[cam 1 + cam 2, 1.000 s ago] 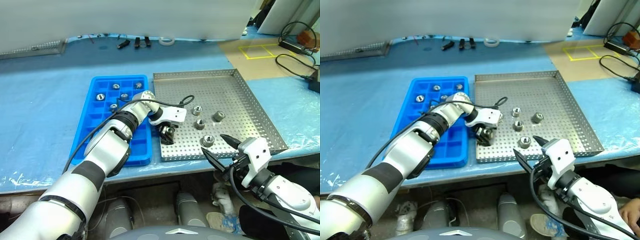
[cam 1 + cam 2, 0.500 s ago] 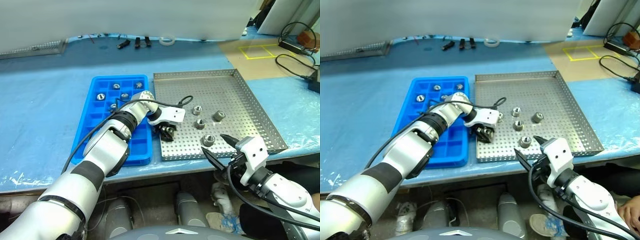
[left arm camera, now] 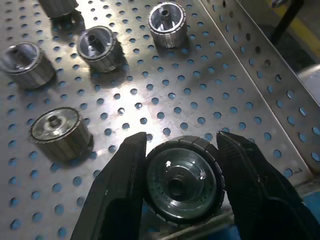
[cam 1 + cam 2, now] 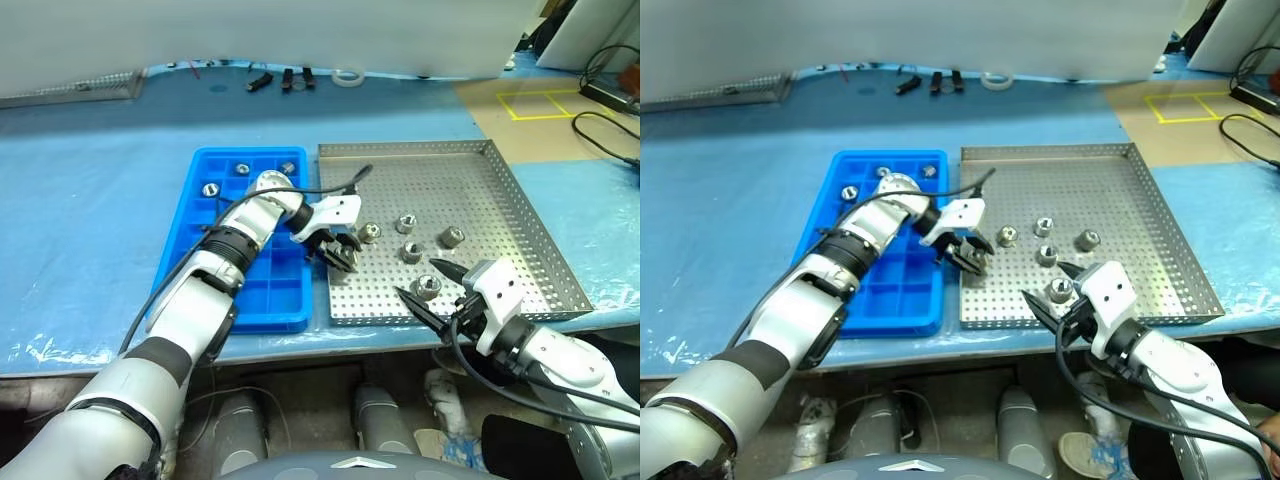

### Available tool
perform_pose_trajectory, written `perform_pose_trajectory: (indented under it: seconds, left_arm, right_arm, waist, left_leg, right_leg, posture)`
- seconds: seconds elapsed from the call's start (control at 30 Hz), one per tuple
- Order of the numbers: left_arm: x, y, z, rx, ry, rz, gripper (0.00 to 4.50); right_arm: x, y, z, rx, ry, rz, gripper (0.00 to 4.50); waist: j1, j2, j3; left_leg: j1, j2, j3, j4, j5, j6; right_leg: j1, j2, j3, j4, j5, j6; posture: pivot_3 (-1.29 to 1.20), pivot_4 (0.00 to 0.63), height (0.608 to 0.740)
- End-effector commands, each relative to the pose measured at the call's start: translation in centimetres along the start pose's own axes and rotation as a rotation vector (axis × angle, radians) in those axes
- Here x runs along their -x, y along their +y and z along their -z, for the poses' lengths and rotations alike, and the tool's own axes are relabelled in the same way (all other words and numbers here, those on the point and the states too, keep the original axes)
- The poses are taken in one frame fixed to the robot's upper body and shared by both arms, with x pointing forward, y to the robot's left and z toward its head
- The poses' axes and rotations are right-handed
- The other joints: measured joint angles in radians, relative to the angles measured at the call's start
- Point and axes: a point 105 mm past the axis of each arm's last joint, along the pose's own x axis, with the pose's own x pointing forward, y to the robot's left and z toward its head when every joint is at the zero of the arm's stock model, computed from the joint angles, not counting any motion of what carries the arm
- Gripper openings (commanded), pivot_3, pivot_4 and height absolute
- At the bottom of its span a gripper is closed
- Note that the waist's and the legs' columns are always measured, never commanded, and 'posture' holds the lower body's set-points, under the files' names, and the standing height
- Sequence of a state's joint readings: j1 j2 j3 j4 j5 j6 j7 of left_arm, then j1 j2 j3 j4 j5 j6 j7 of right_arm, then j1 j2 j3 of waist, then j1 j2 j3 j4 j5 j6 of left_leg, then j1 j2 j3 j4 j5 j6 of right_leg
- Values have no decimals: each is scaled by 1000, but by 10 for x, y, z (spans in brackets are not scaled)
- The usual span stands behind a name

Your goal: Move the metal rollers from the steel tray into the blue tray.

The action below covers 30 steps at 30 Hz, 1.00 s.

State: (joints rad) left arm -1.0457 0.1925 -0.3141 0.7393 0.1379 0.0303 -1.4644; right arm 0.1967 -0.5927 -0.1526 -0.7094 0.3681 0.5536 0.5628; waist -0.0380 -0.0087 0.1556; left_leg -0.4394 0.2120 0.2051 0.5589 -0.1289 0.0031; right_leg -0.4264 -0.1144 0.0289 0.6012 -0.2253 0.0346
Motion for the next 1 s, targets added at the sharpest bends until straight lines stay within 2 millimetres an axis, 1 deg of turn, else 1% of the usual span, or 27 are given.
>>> perform_pose_trajectory:
  seconds: [0.03, 0.2, 0.27, 0.3, 0.4, 0.43, 0.53, 0.63, 0.67, 0.8, 0.87, 0.93, 1.0]
  left_arm:
    - [19, 6, -13, -8, -55, -120, 1871]
    - [48, 1, -4, 45, -71, -292, 1871]
    - [60, 4, 1, 69, -67, -406, 1871]
    - [67, 6, 3, 82, -73, -460, 1871]
    - [86, 9, 3, 131, -99, -601, 1871]
    - [94, 8, 5, 149, -104, -648, 1871]
    - [105, 1, 11, 196, -110, -740, 1871]
    - [118, -2, 29, 259, -83, -871, 1871]
    - [122, -5, 35, 287, -76, -907, 1871]
    - [135, -15, 55, 365, -41, -1012, 1871]
    - [142, -16, 70, 411, -21, -1090, 1871]
    - [149, -13, 80, 435, -11, -1174, 1871]
    - [144, -12, 81, 461, -36, -1180, 1871]
  right_arm:
    - [-8, -2, -14, 37, -47, -67, 4095]
    - [-30, -5, -31, 82, -106, -158, 4095]
    - [-42, -6, -38, 108, -138, -186, 4095]
    - [-48, -6, -43, 114, -156, -200, 4095]
    - [-62, -3, -51, 128, -196, -257, 4095]
    - [-70, -2, -56, 136, -219, -269, 4095]
    - [-88, 1, -69, 142, -276, -291, 4095]
    - [-102, 9, -75, 152, -298, -343, 4095]
    - [-106, 11, -77, 159, -304, -359, 4095]
    - [-116, 15, -84, 166, -332, -395, 4095]
    - [-122, 15, -86, 170, -345, -387, 4095]
    - [-128, 15, -86, 167, -353, -377, 4095]
    - [-130, 16, -87, 167, -357, -378, 4095]
  waist:
    - [14, 0, 0]
    - [51, 1, 1]
    - [66, 1, 1]
    - [77, 1, 1]
    - [106, 2, 1]
    - [116, 2, 1]
    - [137, 2, 1]
    - [149, 2, 1]
    - [160, 2, 2]
    - [178, 2, 2]
    - [190, 2, 2]
    - [197, 2, 2]
    - [204, 1, 2]
  left_leg:
    - [1, 0, 0, 0, 0, 0]
    - [2, 1, 0, 1, 0, -1]
    - [2, 2, 0, 1, 1, -1]
    - [2, 2, 0, 1, 1, -2]
    - [1, 3, 0, 1, 2, -4]
    - [1, 3, 0, 0, 3, -4]
    - [1, 3, 0, 0, 3, -5]
    - [0, 3, -1, 0, 3, -5]
    - [-1, 3, -1, 0, 4, -6]
    - [-2, 4, -3, 0, 4, -7]
    - [-3, 4, -3, 0, 5, -7]
    - [-3, 4, -4, 0, 5, -8]
    - [-3, 4, -6, 0, 5, -8]
  right_leg:
    - [1, 0, 0, 0, 0, 0]
    - [1, 0, -1, 3, 0, 0]
    - [1, 1, -1, 3, 0, 0]
    - [1, 1, -1, 4, 0, 0]
    - [1, 2, -3, 5, 0, 0]
    - [1, 2, -3, 5, 0, -1]
    - [1, 2, -4, 5, 0, -1]
    - [1, 2, -5, 6, 0, -1]
    - [1, 2, -6, 6, -1, -2]
    - [1, 3, -9, 6, -1, -2]
    - [1, 3, -10, 6, -1, -2]
    - [1, 3, -11, 7, -1, -2]
    - [1, 3, -12, 7, -1, -2]
  posture:
    - [-269, 150, 740]
    - [-122, 150, 740]
    - [-40, 150, 740]
    - [-40, 150, 740]
    - [72, 150, 740]
    - [90, 150, 740]
    - [178, 150, 740]
    - [236, 150, 740]
    - [254, 150, 740]
    - [289, 150, 740]
    - [304, 150, 740]
    - [317, 150, 740]
    - [320, 150, 740]
